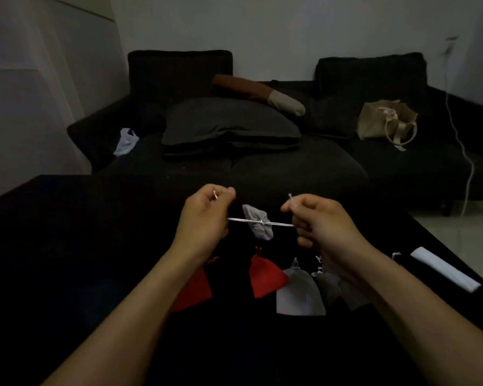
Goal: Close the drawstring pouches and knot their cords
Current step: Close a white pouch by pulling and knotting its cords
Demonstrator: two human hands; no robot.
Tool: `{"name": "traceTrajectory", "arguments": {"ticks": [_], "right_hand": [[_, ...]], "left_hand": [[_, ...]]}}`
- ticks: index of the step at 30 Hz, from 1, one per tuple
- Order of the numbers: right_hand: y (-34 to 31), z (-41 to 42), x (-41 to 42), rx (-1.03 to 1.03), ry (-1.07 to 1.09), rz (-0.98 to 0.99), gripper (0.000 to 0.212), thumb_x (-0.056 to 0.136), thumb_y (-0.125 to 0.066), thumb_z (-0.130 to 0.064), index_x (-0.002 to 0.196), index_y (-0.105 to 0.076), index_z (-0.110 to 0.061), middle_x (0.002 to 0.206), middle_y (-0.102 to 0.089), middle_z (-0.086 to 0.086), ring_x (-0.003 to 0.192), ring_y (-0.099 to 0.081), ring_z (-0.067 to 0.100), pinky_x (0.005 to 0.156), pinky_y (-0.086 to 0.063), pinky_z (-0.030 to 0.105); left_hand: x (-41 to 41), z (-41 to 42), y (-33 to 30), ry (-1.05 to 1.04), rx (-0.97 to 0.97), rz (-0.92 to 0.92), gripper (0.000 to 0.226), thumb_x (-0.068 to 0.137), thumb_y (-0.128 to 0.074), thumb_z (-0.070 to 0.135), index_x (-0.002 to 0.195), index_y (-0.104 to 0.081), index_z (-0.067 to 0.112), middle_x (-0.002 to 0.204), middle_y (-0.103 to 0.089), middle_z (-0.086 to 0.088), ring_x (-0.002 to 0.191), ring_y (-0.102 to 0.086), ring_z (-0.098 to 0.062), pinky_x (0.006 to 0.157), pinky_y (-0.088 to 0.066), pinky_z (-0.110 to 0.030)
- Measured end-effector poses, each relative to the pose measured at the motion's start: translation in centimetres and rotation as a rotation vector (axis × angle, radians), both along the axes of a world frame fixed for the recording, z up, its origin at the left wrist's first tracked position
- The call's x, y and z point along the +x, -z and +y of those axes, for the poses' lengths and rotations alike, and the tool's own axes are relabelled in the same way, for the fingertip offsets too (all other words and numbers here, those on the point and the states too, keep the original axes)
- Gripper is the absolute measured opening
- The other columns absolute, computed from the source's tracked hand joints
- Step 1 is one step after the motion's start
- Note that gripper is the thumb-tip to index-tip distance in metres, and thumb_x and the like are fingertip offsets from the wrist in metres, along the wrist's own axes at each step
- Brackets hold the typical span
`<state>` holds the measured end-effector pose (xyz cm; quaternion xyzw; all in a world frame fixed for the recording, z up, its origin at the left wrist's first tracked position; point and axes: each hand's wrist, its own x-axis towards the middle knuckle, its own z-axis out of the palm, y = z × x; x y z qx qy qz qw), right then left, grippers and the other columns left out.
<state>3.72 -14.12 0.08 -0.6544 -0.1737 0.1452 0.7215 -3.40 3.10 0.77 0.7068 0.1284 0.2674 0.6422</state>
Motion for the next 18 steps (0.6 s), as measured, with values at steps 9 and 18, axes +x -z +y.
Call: {"name": "traceTrajectory", "arguments": {"ticks": [9, 18], "right_hand": [[0.3, -1.0, -0.6, -0.813, -0.159, -0.724, 0.034, 0.074, -0.077, -0.056, 0.069, -0.073, -0.022, 0.065, -0.07, -0.004, 0.062, -0.064, 0.004, 0.059, -0.053, 0.029], [0.4, -1.4, 0.1, -0.426, -0.371, -0.336, 0.026, 0.095, -0.061, -0.021, 0.083, -0.072, -0.001, 0.074, -0.066, 0.006, 0.072, -0.057, 0.012, 0.069, -0.046, 0.024]], "left_hand": [[-1.4, 0.8, 0.8, 0.2, 0.999, 0.265, 0.015, 0.082, -0.075, 0.04, 0.078, -0.078, 0.026, 0.062, -0.064, 0.012, 0.058, -0.059, 0.002, 0.059, -0.046, -0.016], [-1.0, 1.2, 1.3, 0.419, 0.516, 0.099, 0.014, 0.085, -0.072, 0.024, 0.074, -0.078, 0.03, 0.117, -0.057, 0.007, 0.113, -0.055, 0.0, 0.093, -0.045, -0.02]]}}
